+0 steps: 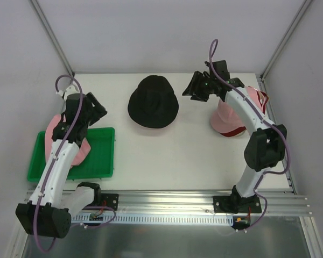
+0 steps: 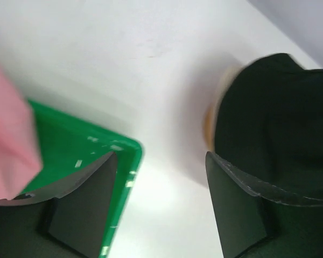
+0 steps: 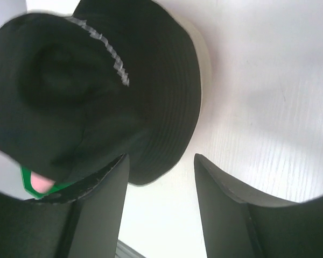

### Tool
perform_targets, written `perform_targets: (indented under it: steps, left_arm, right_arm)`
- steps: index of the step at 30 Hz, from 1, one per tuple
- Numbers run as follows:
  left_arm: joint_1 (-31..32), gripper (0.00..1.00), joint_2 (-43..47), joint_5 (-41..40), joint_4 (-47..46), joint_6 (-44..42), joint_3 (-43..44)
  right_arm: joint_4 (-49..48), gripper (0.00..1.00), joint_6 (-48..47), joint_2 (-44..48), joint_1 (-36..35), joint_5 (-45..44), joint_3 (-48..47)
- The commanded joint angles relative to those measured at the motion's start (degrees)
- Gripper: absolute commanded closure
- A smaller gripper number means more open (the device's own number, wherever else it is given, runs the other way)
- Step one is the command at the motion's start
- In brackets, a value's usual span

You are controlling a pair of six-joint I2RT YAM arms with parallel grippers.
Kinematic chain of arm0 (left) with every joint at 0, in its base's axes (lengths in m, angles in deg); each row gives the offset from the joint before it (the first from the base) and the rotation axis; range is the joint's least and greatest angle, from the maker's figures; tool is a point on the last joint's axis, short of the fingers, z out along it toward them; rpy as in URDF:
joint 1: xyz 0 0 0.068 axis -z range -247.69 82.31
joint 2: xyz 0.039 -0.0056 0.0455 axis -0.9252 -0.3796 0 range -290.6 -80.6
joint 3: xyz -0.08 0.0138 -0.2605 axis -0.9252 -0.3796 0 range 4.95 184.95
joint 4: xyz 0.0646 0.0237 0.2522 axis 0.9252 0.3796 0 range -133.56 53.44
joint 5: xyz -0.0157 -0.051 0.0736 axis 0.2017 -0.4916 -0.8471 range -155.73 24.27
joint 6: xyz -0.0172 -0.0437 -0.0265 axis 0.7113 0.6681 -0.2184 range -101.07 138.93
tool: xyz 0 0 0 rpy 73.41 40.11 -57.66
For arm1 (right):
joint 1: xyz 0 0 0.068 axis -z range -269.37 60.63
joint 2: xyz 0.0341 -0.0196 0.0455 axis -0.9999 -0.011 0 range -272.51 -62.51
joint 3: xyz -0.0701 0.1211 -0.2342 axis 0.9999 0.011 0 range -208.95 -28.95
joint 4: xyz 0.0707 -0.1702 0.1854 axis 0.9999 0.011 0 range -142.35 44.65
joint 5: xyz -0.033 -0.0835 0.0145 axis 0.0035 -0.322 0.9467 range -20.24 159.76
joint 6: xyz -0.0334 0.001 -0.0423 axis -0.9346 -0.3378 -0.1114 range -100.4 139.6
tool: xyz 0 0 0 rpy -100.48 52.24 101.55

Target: Stack the hats

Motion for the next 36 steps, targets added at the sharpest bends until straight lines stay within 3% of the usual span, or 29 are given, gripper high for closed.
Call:
perform_targets:
  steps: [1,8,18,36]
  left_arm:
    - [-1.45,0.31,2.97,-14.99,12.91,-3.87,-2.95]
    - [-4.80,0.28,0.00,-20.62,17.32,-9.31,-7.70]
    - [-6.29,0.28,-18.10,-22.47,16.62,-10.64,-3.57]
    - [-7.69,0.40,-28.66,-17.02,4.58,-13.81,-6.56]
  right_arm:
    - [-2.02,0.44,-1.06,6.88,-1.73,1.40,5.47]
    - [-9.14,0.44,-0.18,12.95,-6.57,2.81,14.88]
    - [-15.03,0.44,0.35,14.53,-7.62,6.50,21.30]
    - [-15.83,0.45,-2.91,16.73,-6.48,7.46,25.08]
